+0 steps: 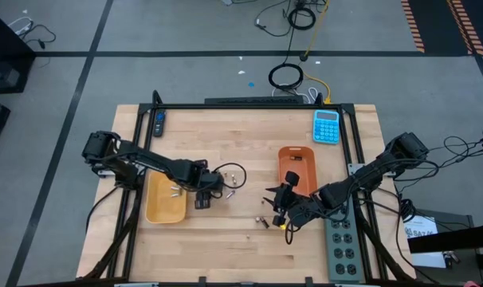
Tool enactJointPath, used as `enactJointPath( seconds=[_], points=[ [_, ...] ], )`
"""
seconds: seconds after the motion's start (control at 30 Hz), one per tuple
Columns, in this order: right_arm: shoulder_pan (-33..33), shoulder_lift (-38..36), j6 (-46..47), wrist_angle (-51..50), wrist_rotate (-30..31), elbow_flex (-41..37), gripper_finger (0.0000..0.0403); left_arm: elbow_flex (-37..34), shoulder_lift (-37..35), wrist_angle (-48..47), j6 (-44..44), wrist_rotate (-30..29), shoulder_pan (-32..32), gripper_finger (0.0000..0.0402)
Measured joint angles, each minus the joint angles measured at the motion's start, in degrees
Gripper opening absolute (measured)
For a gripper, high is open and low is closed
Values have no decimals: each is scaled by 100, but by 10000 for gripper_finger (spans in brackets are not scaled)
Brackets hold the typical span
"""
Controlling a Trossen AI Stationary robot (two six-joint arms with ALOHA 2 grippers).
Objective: Sort batteries
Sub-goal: Put the silver battery into the yellow bin
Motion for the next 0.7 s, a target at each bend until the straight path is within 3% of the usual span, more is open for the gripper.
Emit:
enactJointPath(
  seconds=[0.37,0.53,0.7],
  points=[
    [0,0,0,-10,9,0,132,0,96,276,-12,4,0,216],
    [0,0,1,-19,10,0,132,-53,96,283,-17,4,0,160],
    [0,0,1,-14,14,0,132,-221,93,334,-24,33,4,69]
  ],
)
